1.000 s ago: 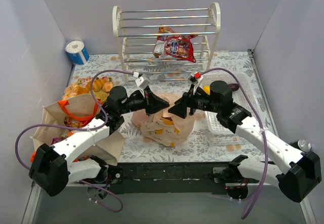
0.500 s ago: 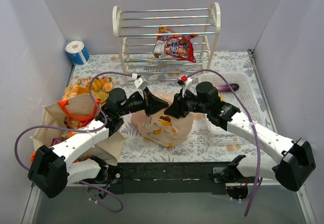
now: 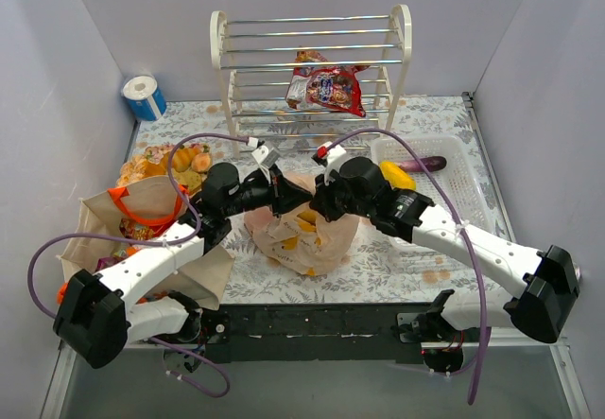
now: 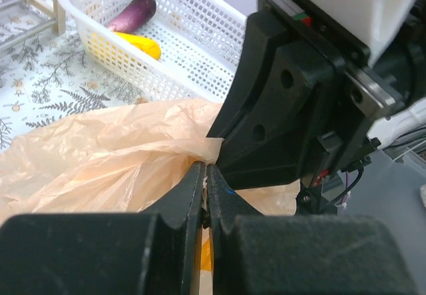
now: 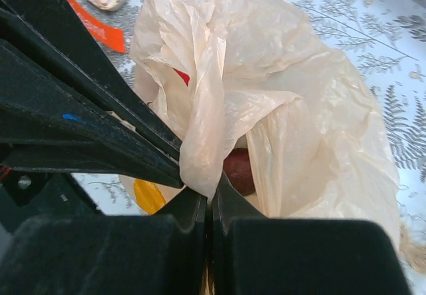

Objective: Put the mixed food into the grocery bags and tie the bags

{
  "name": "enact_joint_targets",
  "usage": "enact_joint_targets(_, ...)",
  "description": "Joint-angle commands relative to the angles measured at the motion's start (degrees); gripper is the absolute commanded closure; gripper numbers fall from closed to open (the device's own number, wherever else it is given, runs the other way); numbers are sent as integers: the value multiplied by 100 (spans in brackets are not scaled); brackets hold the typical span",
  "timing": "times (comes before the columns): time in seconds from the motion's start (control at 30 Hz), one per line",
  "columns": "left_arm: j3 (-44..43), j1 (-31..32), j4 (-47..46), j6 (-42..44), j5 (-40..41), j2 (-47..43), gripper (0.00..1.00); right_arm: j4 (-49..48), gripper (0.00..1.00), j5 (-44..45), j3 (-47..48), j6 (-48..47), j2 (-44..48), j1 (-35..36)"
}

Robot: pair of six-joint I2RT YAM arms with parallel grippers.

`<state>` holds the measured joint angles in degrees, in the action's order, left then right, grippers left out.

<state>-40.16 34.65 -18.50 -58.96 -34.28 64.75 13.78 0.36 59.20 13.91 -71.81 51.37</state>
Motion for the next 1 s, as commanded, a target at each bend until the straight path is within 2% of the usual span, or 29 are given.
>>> enact_joint_targets(0.0,-378,15,478,-19,-114,151,100,362,99,1957,162,-275,-61,171)
enact_joint_targets(0.27,-703,41,866,-309,0,775,100,-156,99,3706,-250,-547,88,619)
enact_joint_targets(0.4,-756,59,883,-476,62,978,100,-682,99,3796,-514,-846,220,707)
enact_joint_targets(0.53,-730,103,752,-538,210,1127,100,-859,99,3375,-673,-1074,360,716)
enact_joint_targets(0.6,-599,129,682,-520,456,1066,100,-781,93,3050,-664,-1119,422,716)
enact_joint_targets(0.63,-537,147,533,-511,640,1022,100,-693,81,2840,-681,-1127,509,707)
enact_joint_targets(0.7,-275,164,139,-538,730,890,100,-570,68,2558,-673,-1145,694,681)
enact_joint_targets(0.73,-203,182,23,-555,765,847,100,-439,55,2165,-655,-1136,747,611)
enact_joint_targets(0.8,-124,200,-109,-503,870,811,100,-228,48,1794,-594,-1145,922,523)
enact_joint_targets(0.83,-71,217,-127,-459,914,794,100,-140,41,1427,-507,-1154,1002,453)
enact_joint_targets(0.97,26,226,-233,-187,1038,679,100,90,34,379,-383,-1093,1388,76)
